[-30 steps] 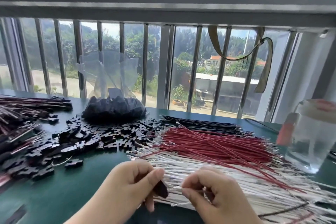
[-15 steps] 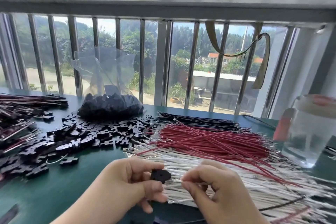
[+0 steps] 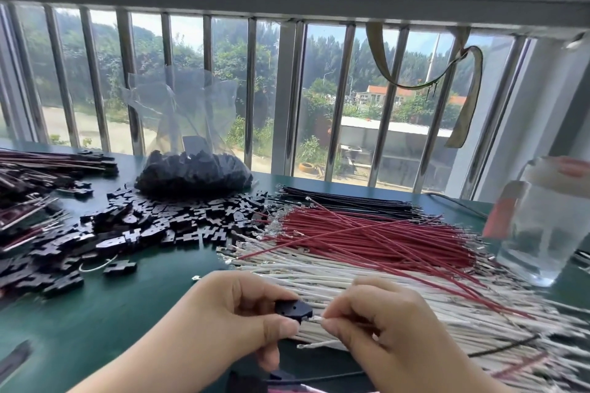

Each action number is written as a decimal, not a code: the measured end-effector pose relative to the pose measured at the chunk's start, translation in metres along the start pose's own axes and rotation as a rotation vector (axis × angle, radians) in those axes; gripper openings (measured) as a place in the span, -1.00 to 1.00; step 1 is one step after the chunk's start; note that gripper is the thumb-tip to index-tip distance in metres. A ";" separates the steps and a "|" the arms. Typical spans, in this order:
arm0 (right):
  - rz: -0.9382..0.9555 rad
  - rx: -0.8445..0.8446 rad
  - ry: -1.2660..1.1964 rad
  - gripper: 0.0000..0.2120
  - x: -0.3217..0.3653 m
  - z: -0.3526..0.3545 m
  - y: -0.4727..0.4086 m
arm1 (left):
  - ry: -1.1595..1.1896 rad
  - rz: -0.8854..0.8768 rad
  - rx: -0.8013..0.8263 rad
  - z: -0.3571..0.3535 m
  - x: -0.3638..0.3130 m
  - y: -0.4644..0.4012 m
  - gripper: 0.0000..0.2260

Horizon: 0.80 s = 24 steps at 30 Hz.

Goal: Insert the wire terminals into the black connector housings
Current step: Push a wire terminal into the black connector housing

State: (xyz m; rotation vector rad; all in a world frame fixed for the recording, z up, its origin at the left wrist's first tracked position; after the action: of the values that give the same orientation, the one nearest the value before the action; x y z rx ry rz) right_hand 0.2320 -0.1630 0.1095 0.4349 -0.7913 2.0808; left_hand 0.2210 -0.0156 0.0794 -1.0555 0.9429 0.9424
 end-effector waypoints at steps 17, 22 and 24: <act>-0.135 0.012 -0.058 -0.82 -0.010 -0.001 -0.001 | 0.091 -0.033 -0.146 -0.003 0.003 -0.003 -0.86; -0.069 0.008 -0.053 -0.83 -0.003 -0.003 0.000 | 0.060 -0.096 -0.118 -0.010 -0.003 -0.005 -0.70; -0.086 -0.014 -0.060 -0.83 -0.005 0.001 -0.001 | 0.091 -0.114 -0.148 -0.004 -0.004 -0.006 -0.74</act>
State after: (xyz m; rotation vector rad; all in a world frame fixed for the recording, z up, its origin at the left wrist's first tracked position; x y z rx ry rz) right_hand 0.2355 -0.1657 0.1077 0.5170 -0.8079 1.9899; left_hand 0.2249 -0.0218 0.0839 -1.2731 0.8875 0.8861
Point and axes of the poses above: each hand's wrist, its own y-axis away from the middle knuckle, its own z-axis out of the back of the hand, x = y × z, the point moved 8 cm from there along -y, towards the middle knuckle, and after that the axes turned 13 degrees about -z, right-handed, at the moved point
